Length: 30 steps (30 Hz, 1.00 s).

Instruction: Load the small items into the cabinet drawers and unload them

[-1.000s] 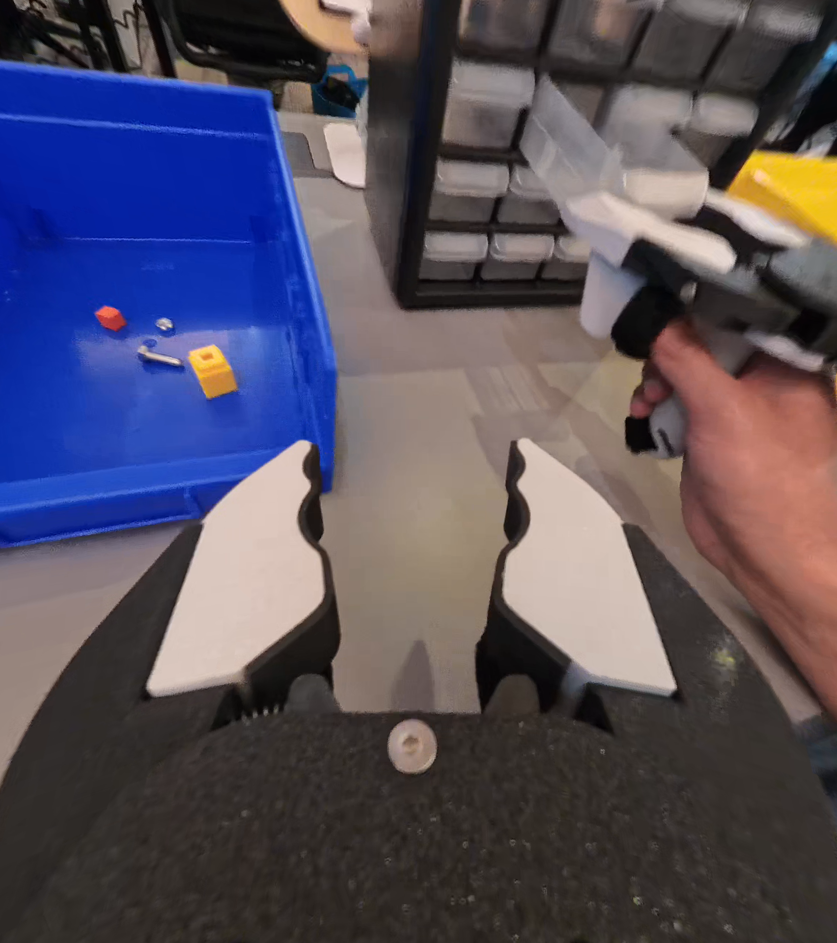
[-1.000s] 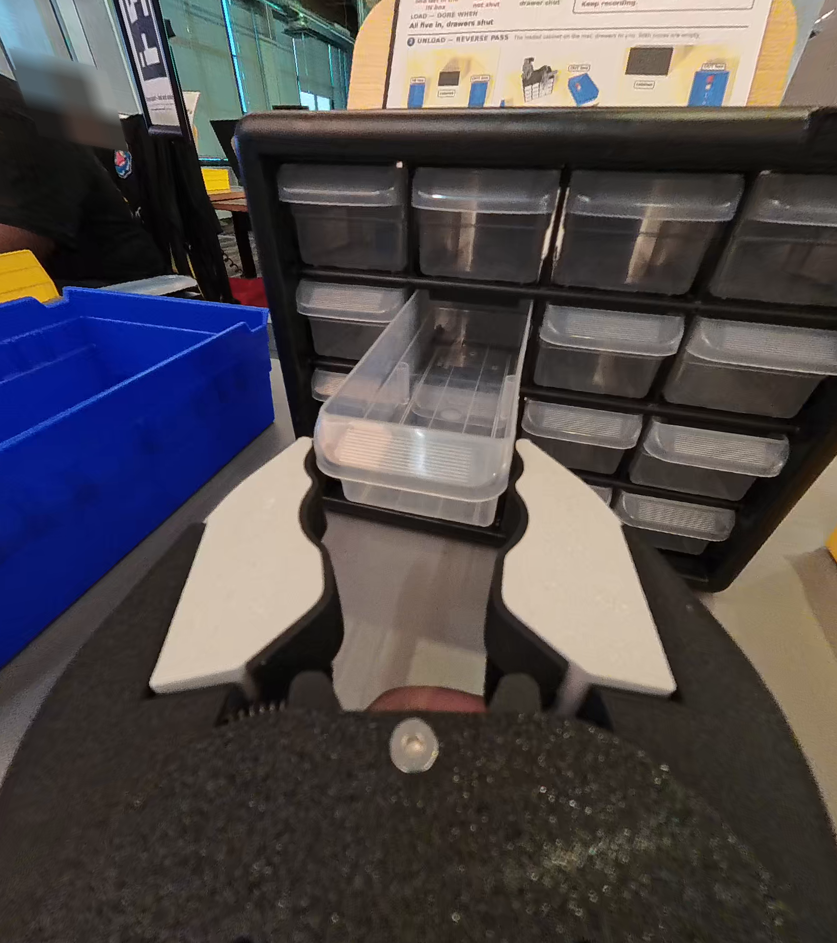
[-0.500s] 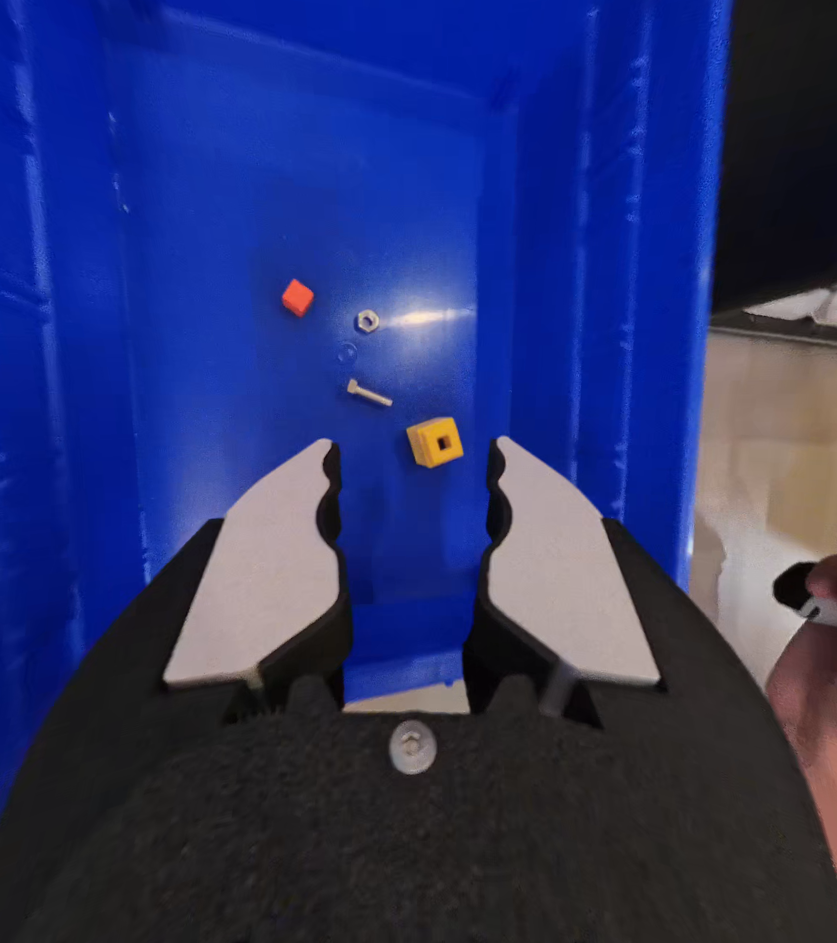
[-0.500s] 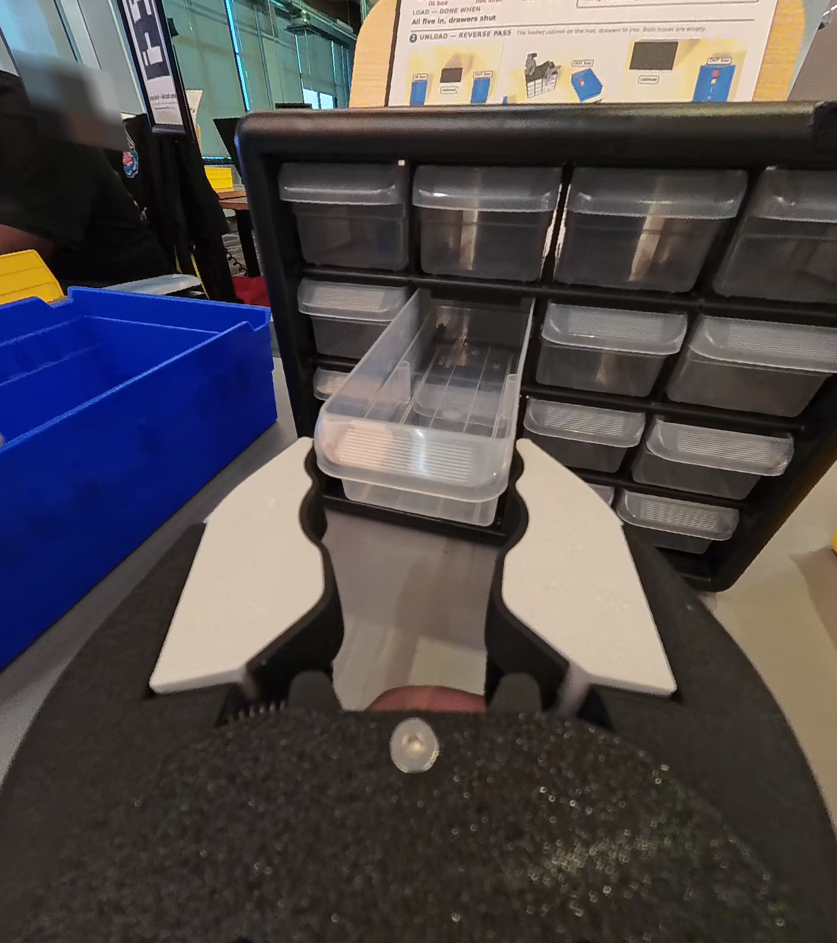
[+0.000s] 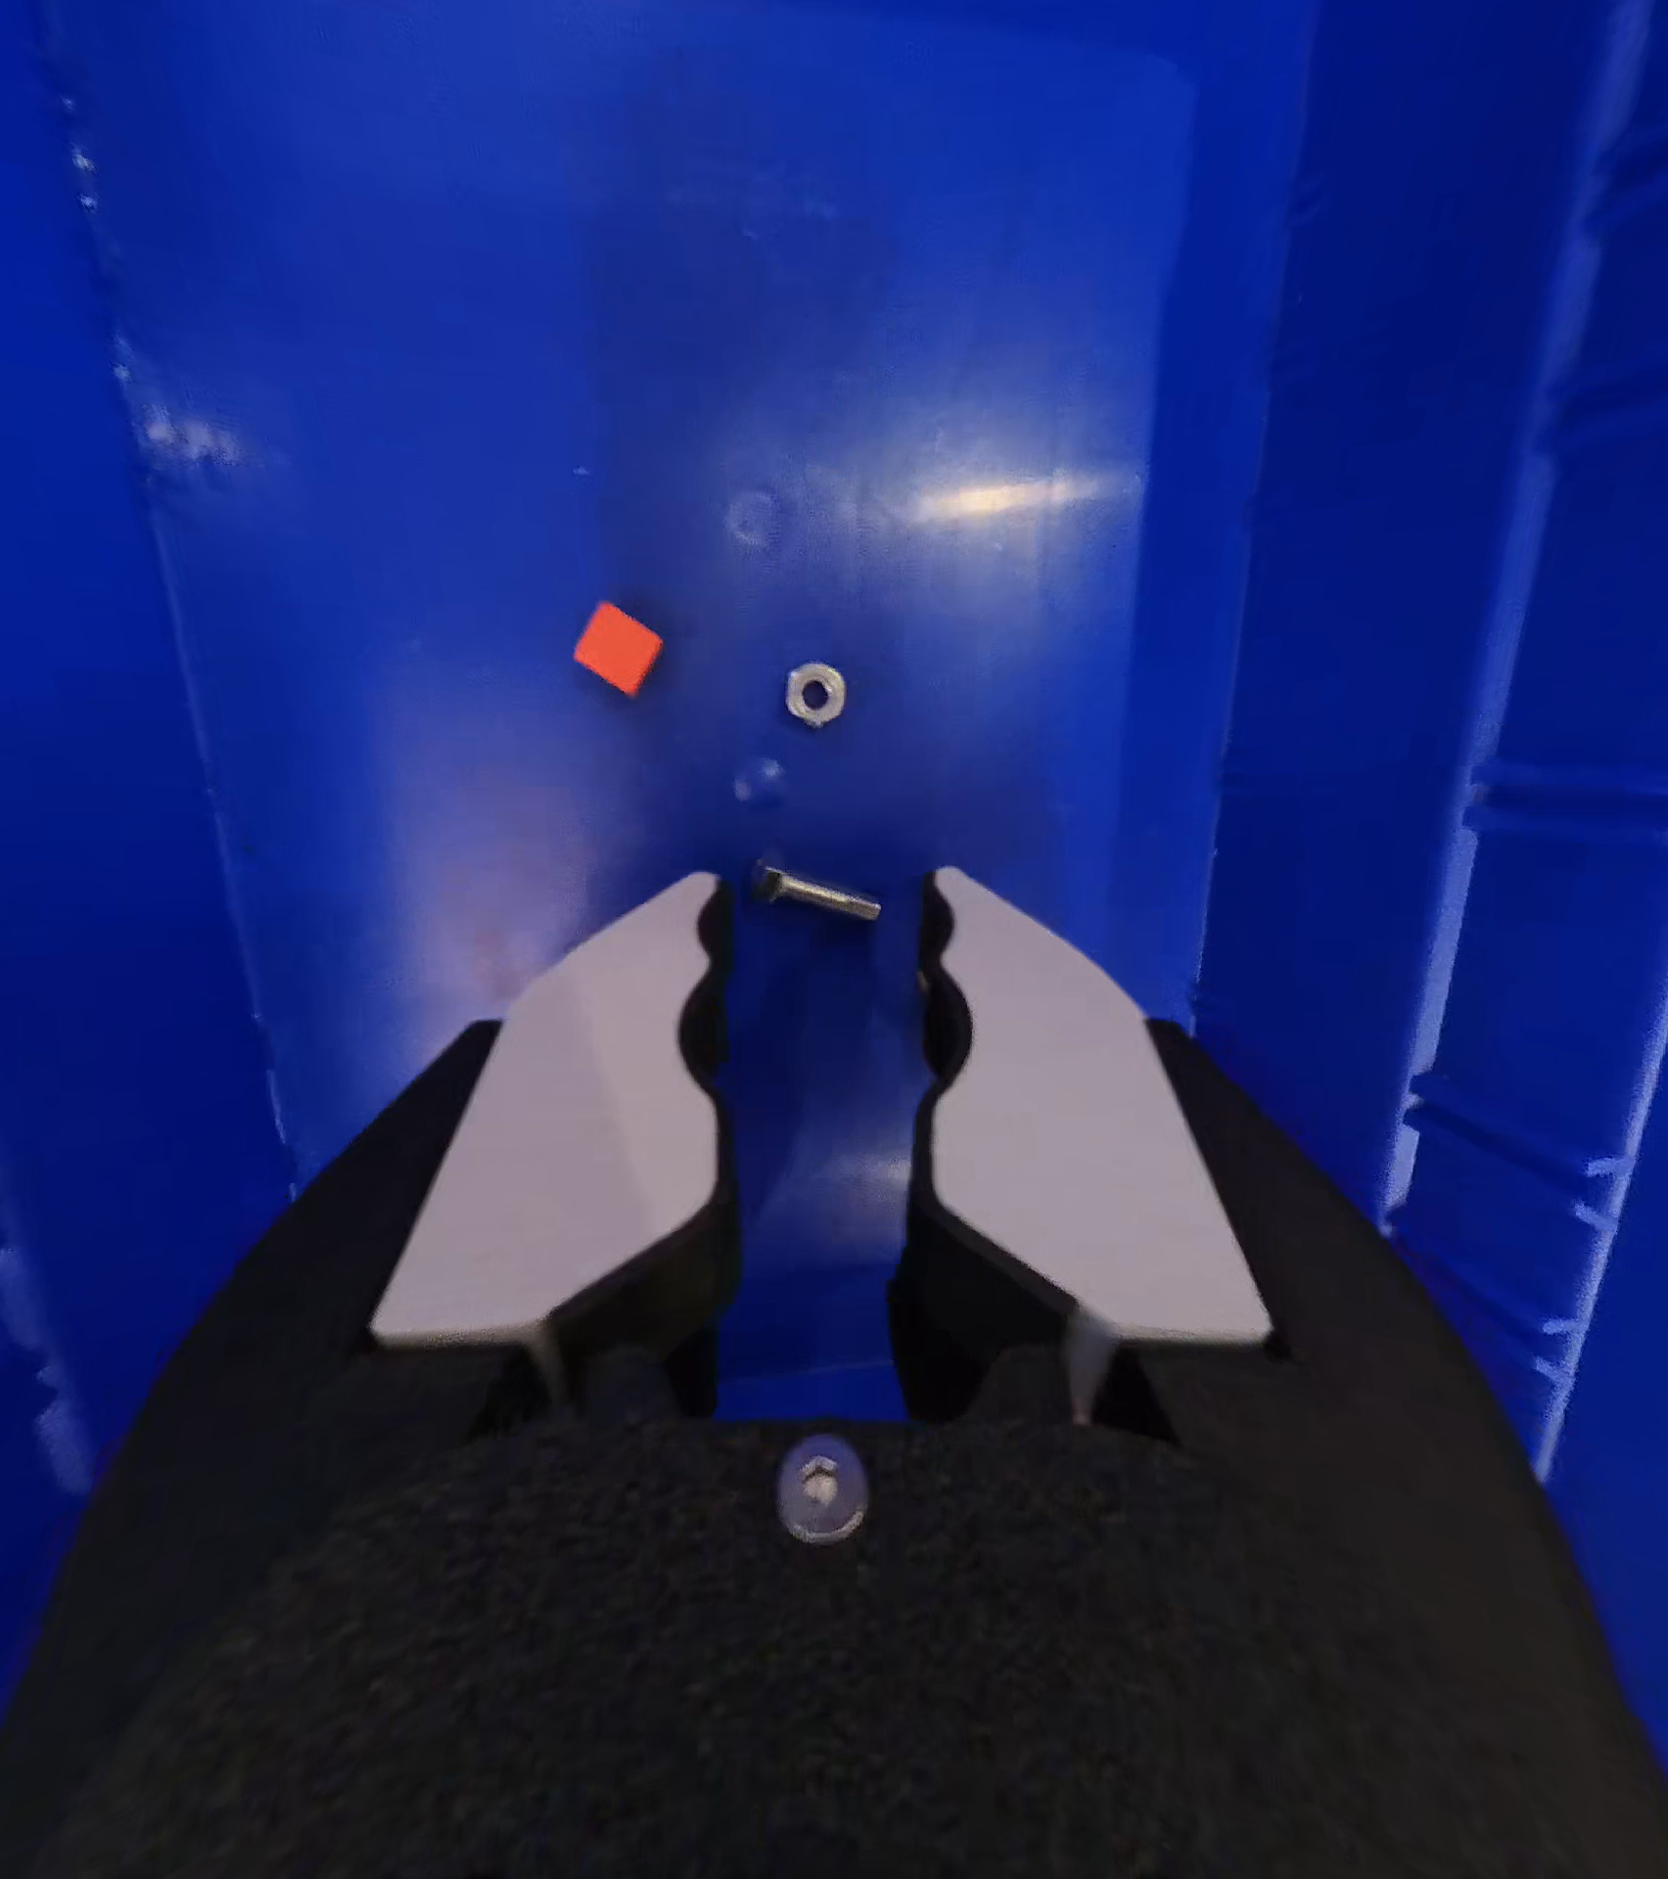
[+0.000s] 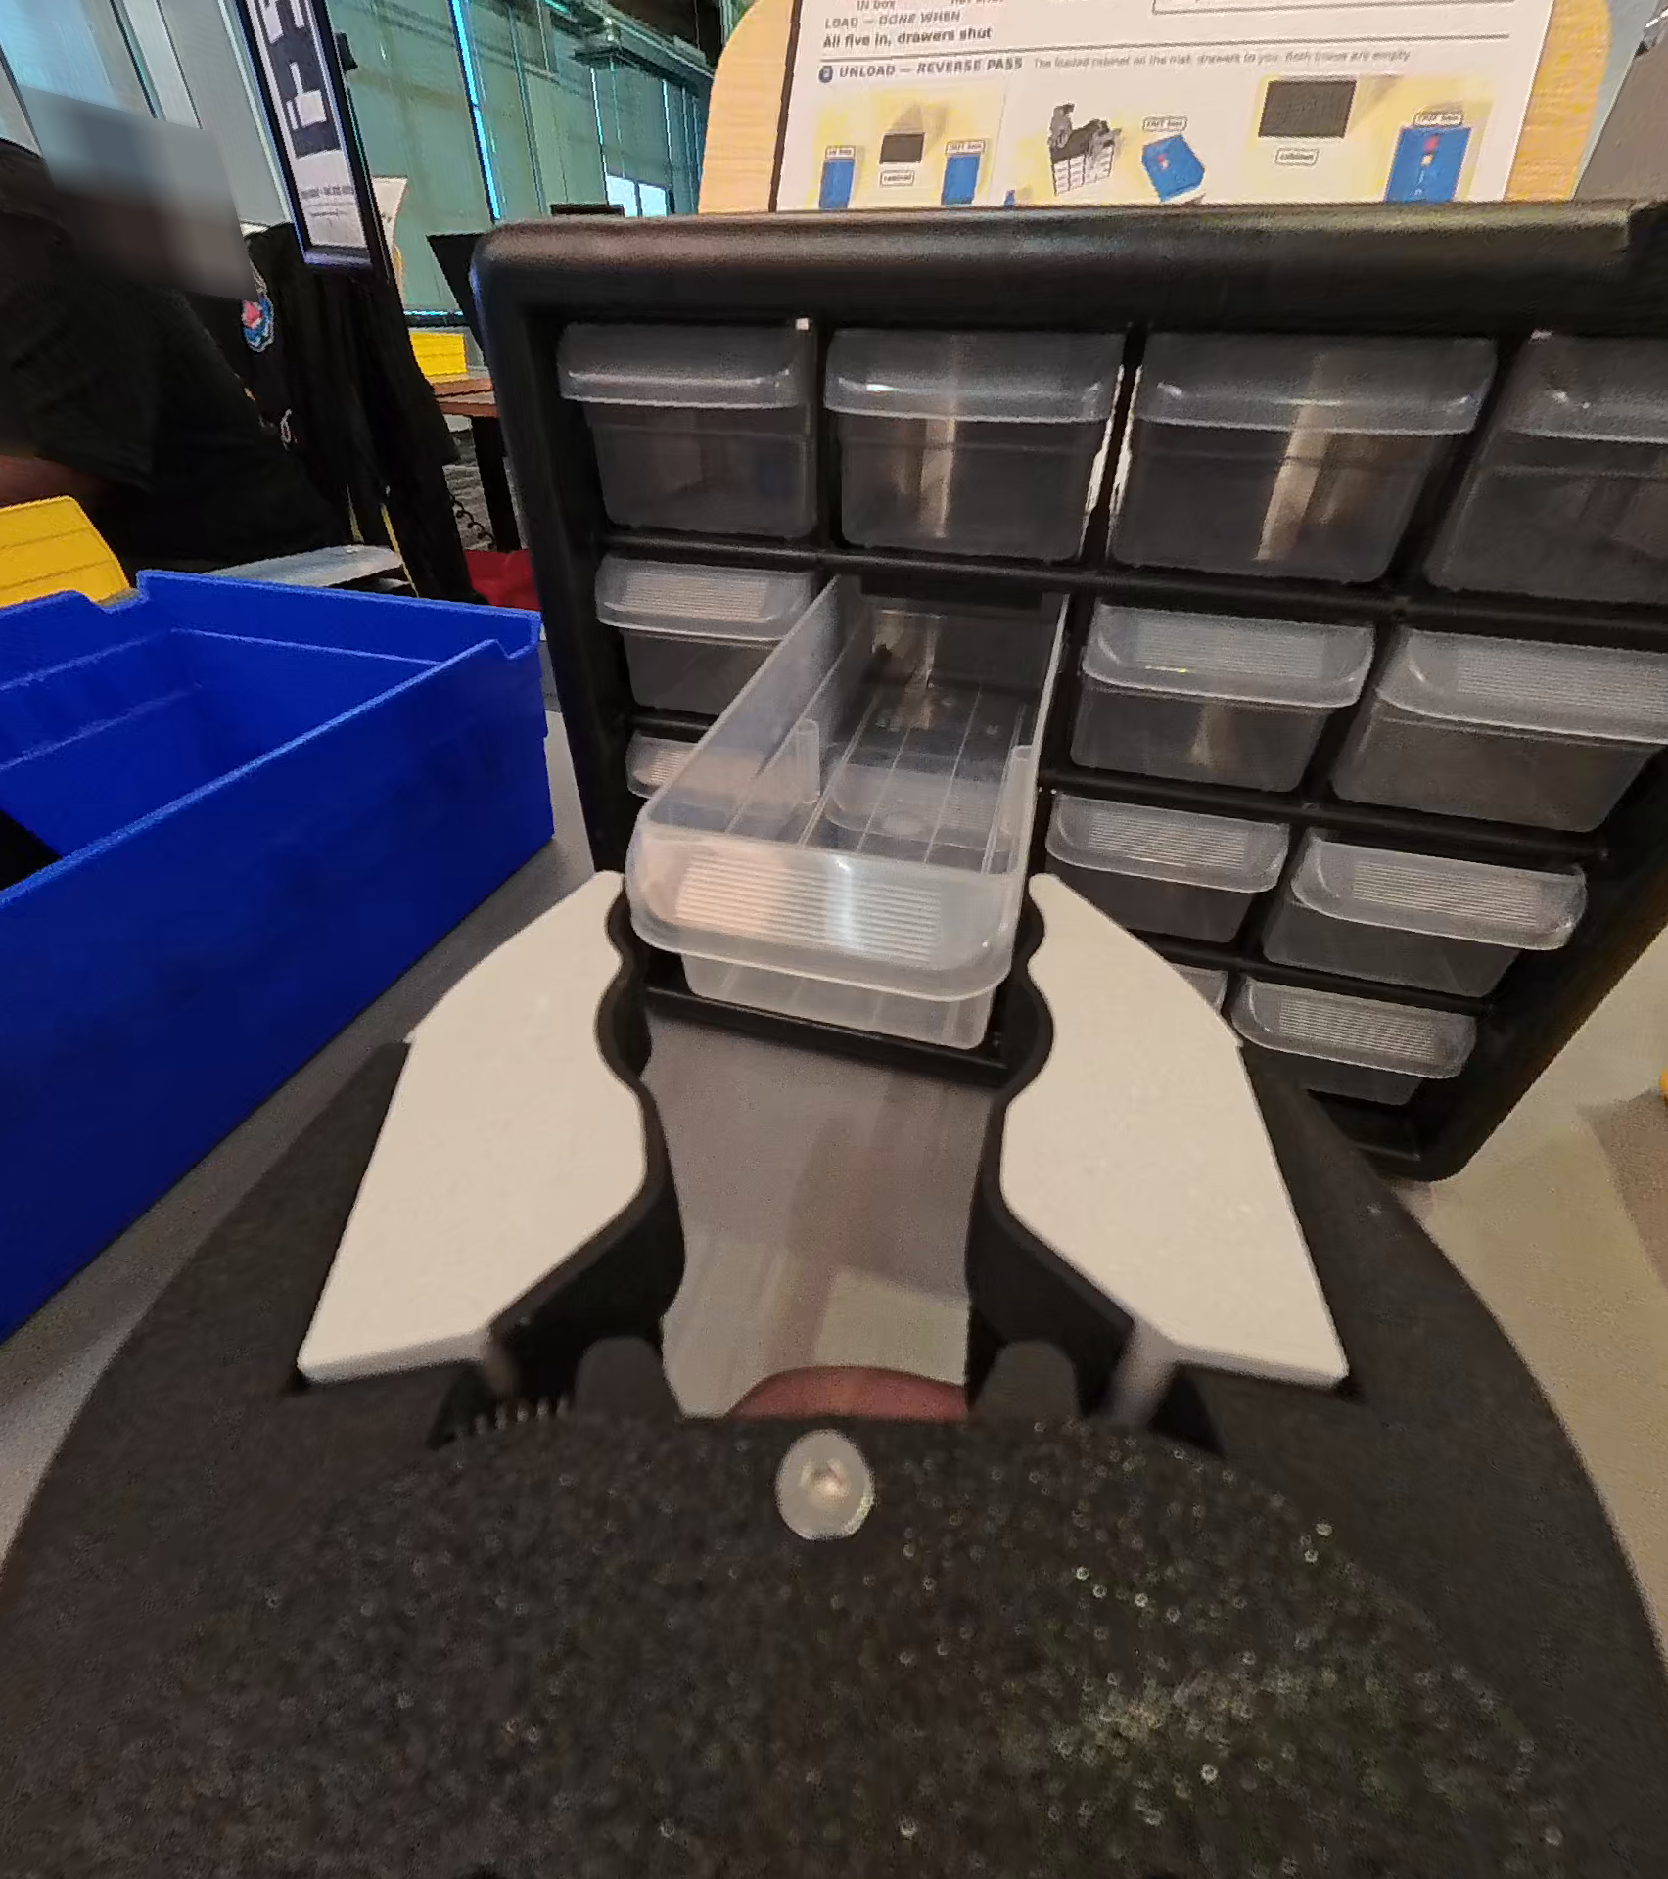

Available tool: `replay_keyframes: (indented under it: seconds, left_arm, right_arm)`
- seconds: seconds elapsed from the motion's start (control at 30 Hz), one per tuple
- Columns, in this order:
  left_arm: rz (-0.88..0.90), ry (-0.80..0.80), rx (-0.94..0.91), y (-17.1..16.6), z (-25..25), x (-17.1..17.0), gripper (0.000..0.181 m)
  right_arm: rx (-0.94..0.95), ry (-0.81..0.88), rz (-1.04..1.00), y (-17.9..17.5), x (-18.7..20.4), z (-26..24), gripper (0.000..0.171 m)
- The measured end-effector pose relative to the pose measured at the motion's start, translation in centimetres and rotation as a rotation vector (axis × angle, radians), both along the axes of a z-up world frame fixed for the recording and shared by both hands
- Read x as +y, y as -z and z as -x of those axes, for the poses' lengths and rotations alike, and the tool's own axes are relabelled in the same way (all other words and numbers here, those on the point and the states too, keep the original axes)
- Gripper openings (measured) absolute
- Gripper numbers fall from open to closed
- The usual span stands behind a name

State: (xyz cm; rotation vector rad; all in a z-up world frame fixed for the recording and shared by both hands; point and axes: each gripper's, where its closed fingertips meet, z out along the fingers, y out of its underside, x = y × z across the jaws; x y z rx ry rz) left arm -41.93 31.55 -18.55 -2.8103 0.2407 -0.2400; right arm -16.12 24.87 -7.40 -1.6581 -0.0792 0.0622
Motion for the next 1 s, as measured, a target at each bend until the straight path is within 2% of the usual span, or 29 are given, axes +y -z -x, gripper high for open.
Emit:
replay_keyframes:
  seconds: [0.07,0.2,0.37,0.43,0.53,0.6,0.67,0.77,0.87,1.0]
  left_arm:
    - [-0.005,0.053,0.049,0.2,0.0,-0.1,0.025]
    - [-0.024,0.113,0.113,0.3,0.1,-0.2,0.025]
    - [-0.037,0.108,0.079,-0.3,0.4,-0.3,0.025]
    - [-0.066,0.100,0.041,-1.9,0.5,-0.4,0.025]
    - [-0.179,0.155,-0.055,-6.6,-1.1,-0.5,0.025]
    - [-0.285,0.266,-0.151,-10.9,-4.2,-1.2,0.025]
    - [-0.388,0.456,-0.258,-15.3,-8.8,-3.0,0.025]
    - [-0.483,0.777,-0.287,-19.2,-15.6,-6.7,0.025]
    - [-0.511,1.048,-0.190,-19.4,-21.0,-8.8,0.025]
    - [-0.409,1.209,0.015,-17.0,-25.1,-8.5,0.025]
  right_arm:
    - [0.000,0.000,0.000,0.0,0.0,0.0,0.068]
    - [0.001,-0.001,0.002,0.0,0.0,0.0,0.068]
    - [0.003,-0.002,0.002,0.0,0.0,0.0,0.068]
    - [0.004,-0.001,0.003,0.0,0.0,0.0,0.068]
    - [0.005,-0.001,0.005,0.0,0.0,0.0,0.068]
    - [0.010,-0.001,0.007,0.1,0.0,0.0,0.068]
    - [0.015,-0.003,0.009,0.1,-0.1,-0.1,0.068]
    - [0.018,-0.008,0.010,0.0,-0.2,-0.1,0.068]
    - [0.022,-0.008,0.016,0.2,-0.5,-0.1,0.067]
    - [0.026,-0.011,0.026,0.4,-1.0,0.0,0.067]
